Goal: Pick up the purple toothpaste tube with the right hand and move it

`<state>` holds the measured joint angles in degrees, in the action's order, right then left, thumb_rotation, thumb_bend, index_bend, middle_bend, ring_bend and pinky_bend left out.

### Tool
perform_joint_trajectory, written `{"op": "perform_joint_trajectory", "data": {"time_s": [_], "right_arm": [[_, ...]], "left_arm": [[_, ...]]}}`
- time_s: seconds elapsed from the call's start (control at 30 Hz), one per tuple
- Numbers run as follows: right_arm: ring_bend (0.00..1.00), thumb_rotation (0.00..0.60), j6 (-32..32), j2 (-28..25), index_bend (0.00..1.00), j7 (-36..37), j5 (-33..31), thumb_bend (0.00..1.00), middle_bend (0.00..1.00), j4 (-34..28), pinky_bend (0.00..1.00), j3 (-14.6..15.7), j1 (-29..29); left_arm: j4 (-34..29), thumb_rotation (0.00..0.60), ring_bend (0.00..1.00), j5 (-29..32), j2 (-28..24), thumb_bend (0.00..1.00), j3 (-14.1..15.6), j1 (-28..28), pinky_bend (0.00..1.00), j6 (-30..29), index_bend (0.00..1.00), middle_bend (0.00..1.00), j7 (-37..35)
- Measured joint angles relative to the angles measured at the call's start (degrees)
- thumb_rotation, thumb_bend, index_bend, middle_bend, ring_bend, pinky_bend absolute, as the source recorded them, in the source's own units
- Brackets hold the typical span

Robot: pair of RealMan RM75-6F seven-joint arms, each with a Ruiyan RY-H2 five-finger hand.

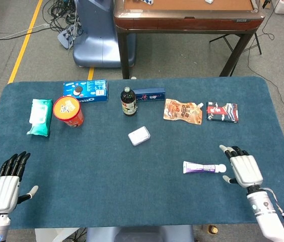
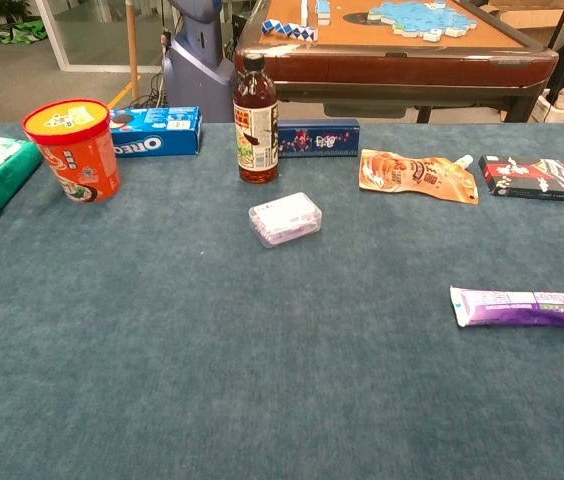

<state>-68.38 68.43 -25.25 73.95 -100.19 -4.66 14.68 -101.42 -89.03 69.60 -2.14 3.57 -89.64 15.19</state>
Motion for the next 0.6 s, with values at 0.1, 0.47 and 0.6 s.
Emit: {"op": "perform_joint_trajectory", "data": {"time_s": [0.1,0.47,0.6], "right_arm": [[0.15,0.6,1.6,1.2,0.11,-1.6,-1.1,0.0,0.22,1.3,0.28,-0.2,1.3],[0.15,0.6,6.6,5.7,0.11,-7.3,-5.1,0.0,0.22,6.7,0.28,0.0,5.6],[0.15,0.6,8.5,8.2,0.11,-9.9,-6.8,0.0,0.22,10.4,0.28,-0.1,7.7]], "left_arm": [[-0.1,0.6,0.05,-0.1,0.0,0.15,0.1,0.1,0.08,0.3,0.0,0.05,-0.5],[0.3,0.6,0.05,0.7,0.0,0.15,0.3,-0.2,0.08,0.6,0.0,0.05,-1.1],[0.5,0.6,0.05,1.0,0.0,0.15,0.3,-0.4,0.08,0.7,0.0,0.05,-1.4]]}}
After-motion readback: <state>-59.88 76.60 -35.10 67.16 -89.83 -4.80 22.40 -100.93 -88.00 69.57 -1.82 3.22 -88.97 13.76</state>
